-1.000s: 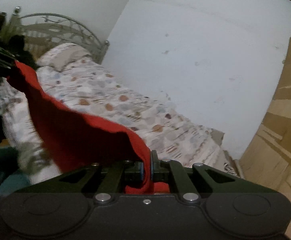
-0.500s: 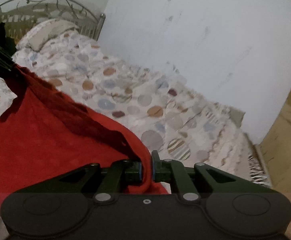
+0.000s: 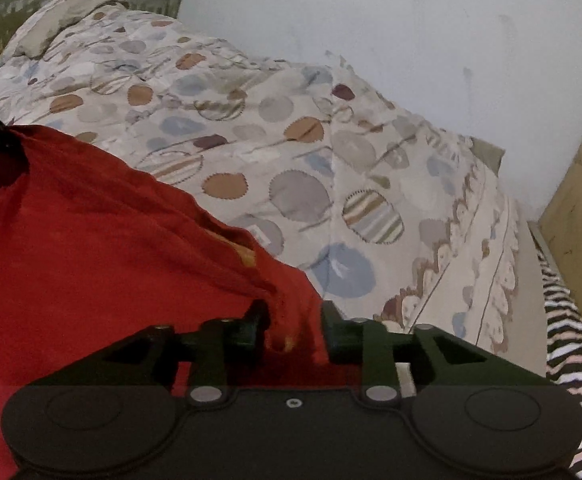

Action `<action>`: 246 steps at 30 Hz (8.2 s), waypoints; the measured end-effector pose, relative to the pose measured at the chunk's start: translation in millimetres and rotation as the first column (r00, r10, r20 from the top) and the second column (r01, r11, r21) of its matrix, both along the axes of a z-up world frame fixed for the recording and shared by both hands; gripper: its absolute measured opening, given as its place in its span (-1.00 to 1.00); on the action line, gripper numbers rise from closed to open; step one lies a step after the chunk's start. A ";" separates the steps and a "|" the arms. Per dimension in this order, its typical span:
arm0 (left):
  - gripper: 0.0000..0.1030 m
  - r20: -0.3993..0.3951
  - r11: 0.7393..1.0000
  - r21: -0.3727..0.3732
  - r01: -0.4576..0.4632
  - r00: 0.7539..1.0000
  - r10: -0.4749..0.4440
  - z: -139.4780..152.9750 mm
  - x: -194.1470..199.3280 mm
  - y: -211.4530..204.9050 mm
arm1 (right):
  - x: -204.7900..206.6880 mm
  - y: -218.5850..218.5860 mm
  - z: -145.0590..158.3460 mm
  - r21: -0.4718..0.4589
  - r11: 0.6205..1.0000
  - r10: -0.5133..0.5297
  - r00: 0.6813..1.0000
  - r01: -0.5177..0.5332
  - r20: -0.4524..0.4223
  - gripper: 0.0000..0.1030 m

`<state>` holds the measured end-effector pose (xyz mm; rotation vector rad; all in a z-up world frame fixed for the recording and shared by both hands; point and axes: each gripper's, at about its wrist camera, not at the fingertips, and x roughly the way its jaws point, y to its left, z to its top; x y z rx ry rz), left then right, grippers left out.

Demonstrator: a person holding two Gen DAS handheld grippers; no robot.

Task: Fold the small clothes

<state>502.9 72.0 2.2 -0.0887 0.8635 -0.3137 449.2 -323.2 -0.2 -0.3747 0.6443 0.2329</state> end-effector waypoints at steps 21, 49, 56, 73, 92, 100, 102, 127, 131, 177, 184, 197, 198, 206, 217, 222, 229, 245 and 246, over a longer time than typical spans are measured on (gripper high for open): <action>0.84 -0.084 0.938 -0.316 -0.143 0.989 0.123 46.8 20.1 88.1 | 16.4 -22.1 -16.2 0.079 0.987 -0.140 0.990 0.141 -0.018 0.82; 1.00 0.025 0.964 -0.097 -0.248 0.968 0.251 -41.6 -73.0 51.3 | -10.9 -70.0 -34.5 0.145 0.889 -0.450 0.886 0.434 0.109 0.99; 0.99 -0.013 0.904 -0.220 -0.367 0.927 0.374 -39.4 -89.6 86.2 | -37.5 -75.4 -11.6 0.217 0.906 -0.403 0.896 0.362 0.186 0.99; 0.99 0.053 0.899 -0.201 -0.389 0.912 0.407 -28.6 -223.9 71.1 | -52.0 -36.0 -14.8 0.106 0.928 -0.368 0.922 0.356 0.123 0.99; 0.99 -0.013 0.887 -0.282 -0.366 0.926 0.377 -62.6 -288.1 18.8 | -183.6 93.1 -26.0 0.056 0.996 -0.086 0.927 0.071 0.364 0.99; 0.99 -0.063 0.864 -0.299 -0.406 0.911 0.407 -76.5 -296.9 11.8 | -209.4 116.0 -80.0 -0.105 0.984 -0.051 0.799 0.142 0.600 0.99; 0.99 -0.069 0.868 -0.290 -0.404 0.913 0.402 -77.4 -295.6 10.3 | -213.0 123.8 -87.5 -0.160 0.973 -0.024 0.769 0.164 0.639 0.99; 0.99 -0.068 0.722 -0.641 -0.260 0.957 0.284 -104.7 -221.8 16.5 | -214.4 124.2 -92.3 -0.181 0.973 0.008 0.758 0.146 0.652 0.99; 0.99 -0.039 0.737 -0.612 -0.287 0.942 0.334 -93.7 -210.3 7.3 | -214.7 125.0 -93.7 -0.176 0.974 0.007 0.761 0.140 0.648 0.99; 0.99 0.253 0.855 -0.358 -0.376 0.842 0.477 -89.6 -187.4 18.1 | -216.6 122.6 -91.8 -0.150 0.981 0.000 0.769 0.124 0.640 0.99; 0.99 0.301 0.873 -0.348 -0.340 0.842 0.448 -99.3 -192.1 20.2 | -217.0 122.9 -92.3 -0.155 0.980 0.003 0.764 0.128 0.645 0.99; 0.99 0.298 0.854 -0.418 -0.310 0.841 0.451 -103.5 -192.8 33.5 | -217.7 123.3 -92.7 -0.159 0.978 0.004 0.759 0.131 0.651 0.99; 0.99 0.301 0.857 -0.411 -0.310 0.842 0.448 -103.6 -192.5 33.1 | -217.8 123.3 -92.7 -0.159 0.979 0.004 0.759 0.131 0.651 0.99; 0.46 0.333 0.846 -0.414 -0.337 0.808 0.485 -98.0 -196.4 31.7 | -217.4 123.0 -93.1 -0.161 0.978 0.005 0.756 0.133 0.654 0.99; -0.62 0.346 0.878 -0.319 -0.357 0.819 0.458 -67.9 -198.3 8.6 | -210.3 113.7 -76.6 -0.104 0.990 -0.017 0.811 0.095 0.584 0.99; -0.76 0.416 0.921 -0.158 -0.355 0.822 0.388 -34.8 -195.1 -17.8 | -210.8 99.6 -56.8 -0.038 0.998 -0.019 0.861 0.044 0.508 0.99; -0.78 0.546 0.982 -0.032 -0.185 0.820 0.172 22.3 -190.7 -89.5 | -243.2 81.9 -44.6 -0.050 0.998 -0.004 0.828 0.039 0.560 0.99; -0.75 0.442 0.947 0.165 0.276 0.838 -0.321 -8.6 -196.5 -257.1 | -277.9 24.6 -62.5 -0.029 0.974 -0.184 0.854 0.226 0.486 0.99; -0.74 0.450 0.947 0.167 0.274 0.833 -0.321 -9.6 -198.2 -255.7 | -280.4 23.1 -65.3 -0.029 0.973 -0.186 0.856 0.227 0.482 0.99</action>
